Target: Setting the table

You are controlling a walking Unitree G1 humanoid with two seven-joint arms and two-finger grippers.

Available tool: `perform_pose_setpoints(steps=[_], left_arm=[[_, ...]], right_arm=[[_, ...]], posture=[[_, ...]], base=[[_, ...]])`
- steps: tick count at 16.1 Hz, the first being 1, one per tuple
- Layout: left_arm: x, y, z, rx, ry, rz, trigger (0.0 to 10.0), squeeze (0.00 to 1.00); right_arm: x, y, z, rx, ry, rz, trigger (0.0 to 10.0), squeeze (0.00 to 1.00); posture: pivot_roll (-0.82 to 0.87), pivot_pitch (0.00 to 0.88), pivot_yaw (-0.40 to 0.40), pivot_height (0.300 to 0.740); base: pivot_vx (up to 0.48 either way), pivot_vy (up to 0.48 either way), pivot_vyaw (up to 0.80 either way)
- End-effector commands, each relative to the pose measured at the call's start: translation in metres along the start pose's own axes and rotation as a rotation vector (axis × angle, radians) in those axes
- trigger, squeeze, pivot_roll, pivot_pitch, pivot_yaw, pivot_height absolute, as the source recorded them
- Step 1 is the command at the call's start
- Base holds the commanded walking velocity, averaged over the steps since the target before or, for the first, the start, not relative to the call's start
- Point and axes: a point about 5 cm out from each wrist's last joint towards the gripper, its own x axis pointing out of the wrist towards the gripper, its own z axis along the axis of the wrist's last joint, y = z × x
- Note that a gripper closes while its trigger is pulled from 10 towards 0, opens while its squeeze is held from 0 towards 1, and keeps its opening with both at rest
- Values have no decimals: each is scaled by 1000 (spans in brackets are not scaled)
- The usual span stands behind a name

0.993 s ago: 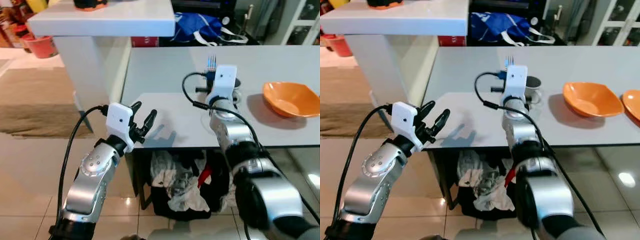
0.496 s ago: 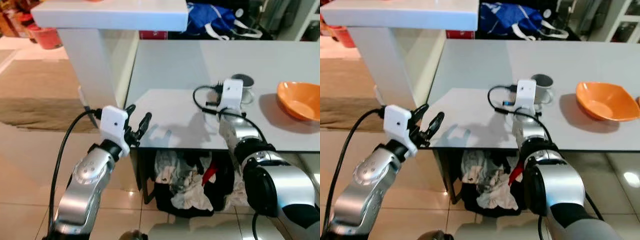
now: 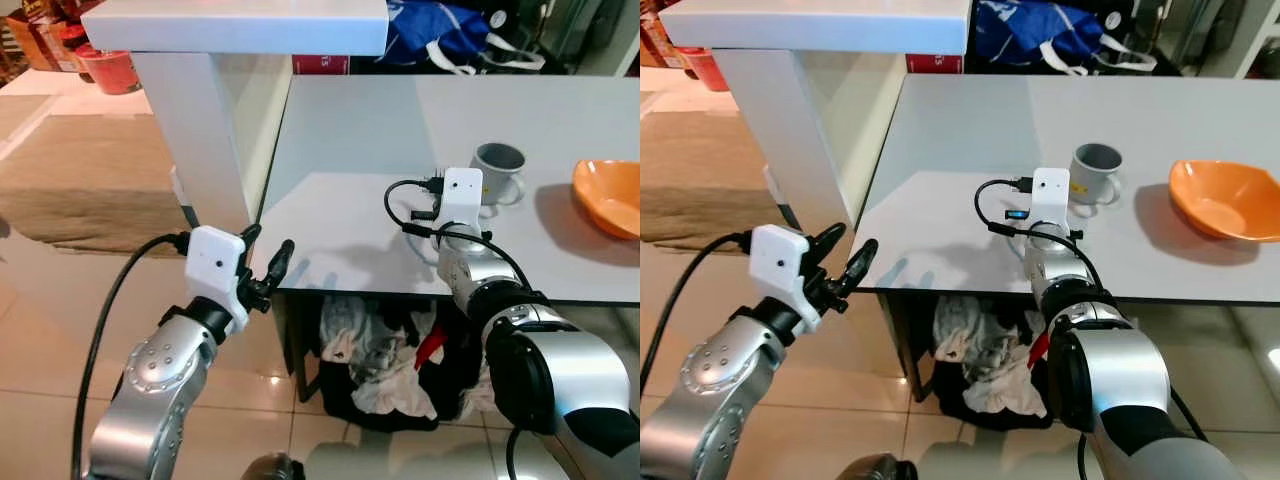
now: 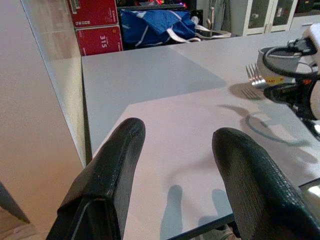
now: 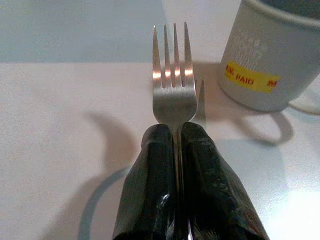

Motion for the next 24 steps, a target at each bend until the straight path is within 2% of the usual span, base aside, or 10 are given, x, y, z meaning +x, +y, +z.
perform_pose_setpoints(steps=[1,5,6,7,9,17,23,24], left_arm=[[-4,-1,6,0,-7,-8,10000,0],[-6,-10,16,-13,-19,-45,10000,0],[-8,-10,18,-19,-14,-43,10000,0],[-10,-9,18,-24,-4,-40,10000,0],[-13,-9,18,-30,5,-37,10000,0],[-16,-14,18,-71,26,-19,10000,0],[-17,-16,17,-77,37,-19,10000,0],[-17,-16,18,-77,37,-19,10000,0]], right_arm=[[1,-1,5,3,-2,-12,0,0],[1,-4,2,6,14,-29,0,0],[1,-6,0,0,19,-39,392,0],[1,-8,-1,-7,18,-45,6706,0],[1,-8,-2,-10,22,-44,10000,0],[1,-8,-5,-44,43,-27,10000,0],[1,-13,-11,-26,82,-38,10000,0],[1,-13,-12,-24,86,-38,10000,608]], posture=[[217,83,76,740],[228,92,80,740],[235,98,84,740],[238,100,85,740],[243,103,88,740],[241,119,80,740],[241,127,82,740],[242,128,82,740]], base=[[0,0,0],[0,0,0],[0,0,0],[0,0,0],[0,0,0],[0,0,0],[0,0,0],[0,0,0]])
